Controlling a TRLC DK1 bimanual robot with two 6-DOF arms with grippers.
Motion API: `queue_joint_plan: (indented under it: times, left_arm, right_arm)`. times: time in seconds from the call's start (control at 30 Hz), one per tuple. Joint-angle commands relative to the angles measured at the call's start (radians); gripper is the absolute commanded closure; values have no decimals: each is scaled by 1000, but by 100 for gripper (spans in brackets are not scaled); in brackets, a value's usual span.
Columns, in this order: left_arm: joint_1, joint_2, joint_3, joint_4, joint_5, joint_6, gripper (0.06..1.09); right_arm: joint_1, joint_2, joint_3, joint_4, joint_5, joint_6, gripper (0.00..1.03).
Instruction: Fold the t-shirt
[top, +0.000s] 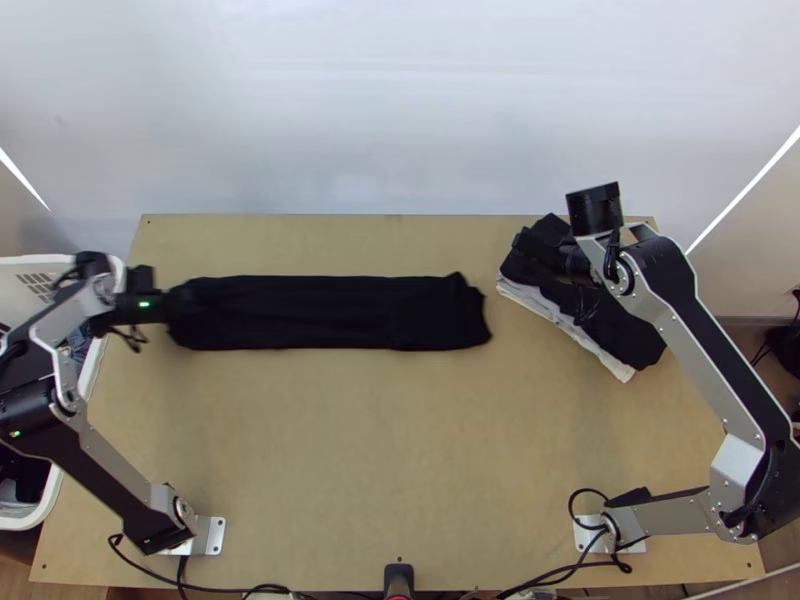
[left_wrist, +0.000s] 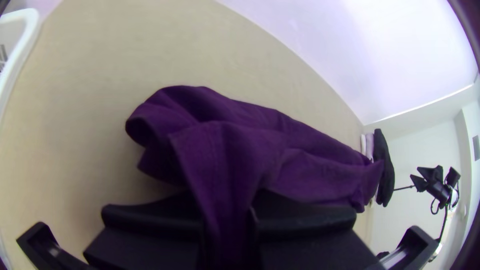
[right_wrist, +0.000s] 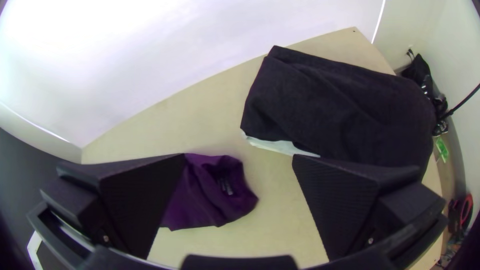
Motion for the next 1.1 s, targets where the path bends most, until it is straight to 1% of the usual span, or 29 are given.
queue_joint_plan:
  times: [0.0, 0.07, 0.1, 0.17, 0.27, 0.4, 0.57, 0.73, 0.9, 1.07]
  left_arm:
    - [211, -1, 121, -137, -5, 127, 105]
    - [250, 13, 173, -180, -47, 148, 105]
    - [256, 13, 199, -224, -64, 158, 105]
    - [245, -20, 217, -304, -68, 168, 105]
    - [161, -132, 188, -331, -70, 144, 105]
    - [-25, -237, 190, -376, -87, 53, 105]
    - [-280, -288, 232, -390, -134, -86, 105]
    - [-479, -242, 320, -390, -160, -198, 105]
    - [-640, -144, 427, -388, -217, -263, 105]
    - [-732, -29, 542, -388, -235, -312, 105]
  right_arm:
    - [-30, -17, -22, 0, -2, -3, 4]
    - [-30, -24, -30, 0, -2, 0, 4]
    - [-30, -27, -33, 0, -2, 1, 4]
    - [-30, -32, -39, 0, -2, 6, 4]
    - [-30, -38, -51, 0, -2, 12, 4]
    - [-29, -60, -64, 0, -2, 21, 4]
    - [-41, -90, -74, 0, -2, 17, 4]
    - [-68, -115, -88, 0, -2, 8, 4]
    - [-85, -127, -90, 0, -3, 6, 4]
    - [-104, -144, -91, 0, -9, 9, 4]
